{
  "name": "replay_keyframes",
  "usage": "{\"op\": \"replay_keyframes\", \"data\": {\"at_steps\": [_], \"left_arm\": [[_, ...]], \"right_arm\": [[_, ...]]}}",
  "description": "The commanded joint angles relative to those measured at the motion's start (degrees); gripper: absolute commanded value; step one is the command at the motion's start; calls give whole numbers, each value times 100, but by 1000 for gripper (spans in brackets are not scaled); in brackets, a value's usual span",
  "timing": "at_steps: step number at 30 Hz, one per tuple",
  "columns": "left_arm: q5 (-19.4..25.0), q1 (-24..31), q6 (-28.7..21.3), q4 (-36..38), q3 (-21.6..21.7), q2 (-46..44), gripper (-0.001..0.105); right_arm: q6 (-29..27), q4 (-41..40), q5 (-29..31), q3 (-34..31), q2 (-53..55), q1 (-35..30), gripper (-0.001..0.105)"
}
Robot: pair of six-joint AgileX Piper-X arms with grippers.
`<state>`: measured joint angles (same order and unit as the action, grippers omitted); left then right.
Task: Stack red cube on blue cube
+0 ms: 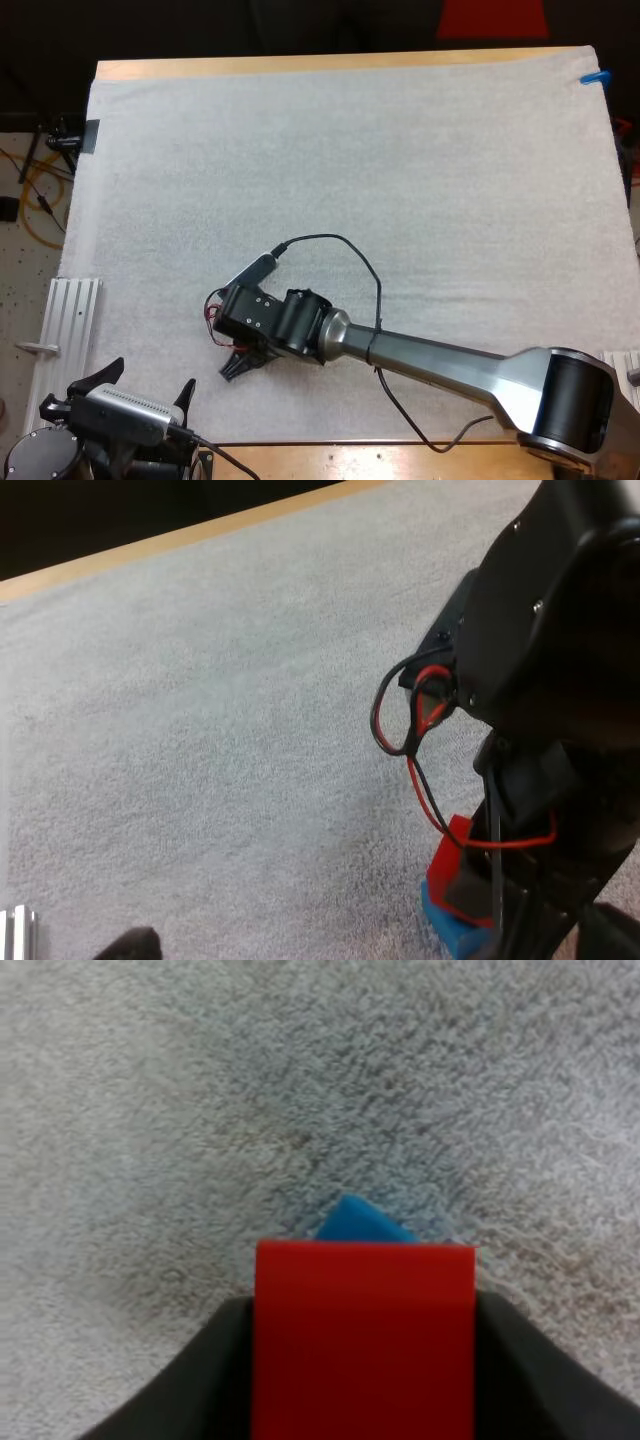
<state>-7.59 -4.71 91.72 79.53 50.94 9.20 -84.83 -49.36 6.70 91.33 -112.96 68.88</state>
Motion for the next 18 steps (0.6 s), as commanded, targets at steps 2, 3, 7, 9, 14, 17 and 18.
{"op": "replay_keyframes", "data": {"at_steps": [2,3,7,9,14,17,18], "left_arm": [[57,-23,-36,-6,24,7,76],[57,-23,-36,-6,24,7,76],[57,-23,-36,-6,24,7,76],[57,-23,-36,-6,24,7,76],[57,-23,-36,-6,24,7,76],[57,-23,-36,-6,24,7,76],[57,-23,-36,-6,24,7,76]], "right_arm": [[-58,61,-146,3,92,-22,12],[-67,61,-273,3,92,-22,19],[-63,61,-258,3,92,-22,45],[-63,61,-221,3,92,-22,52],[-63,71,-202,3,92,-22,54],[-83,71,-95,3,92,-22,54],[-88,71,-97,3,114,-22,54]]}}
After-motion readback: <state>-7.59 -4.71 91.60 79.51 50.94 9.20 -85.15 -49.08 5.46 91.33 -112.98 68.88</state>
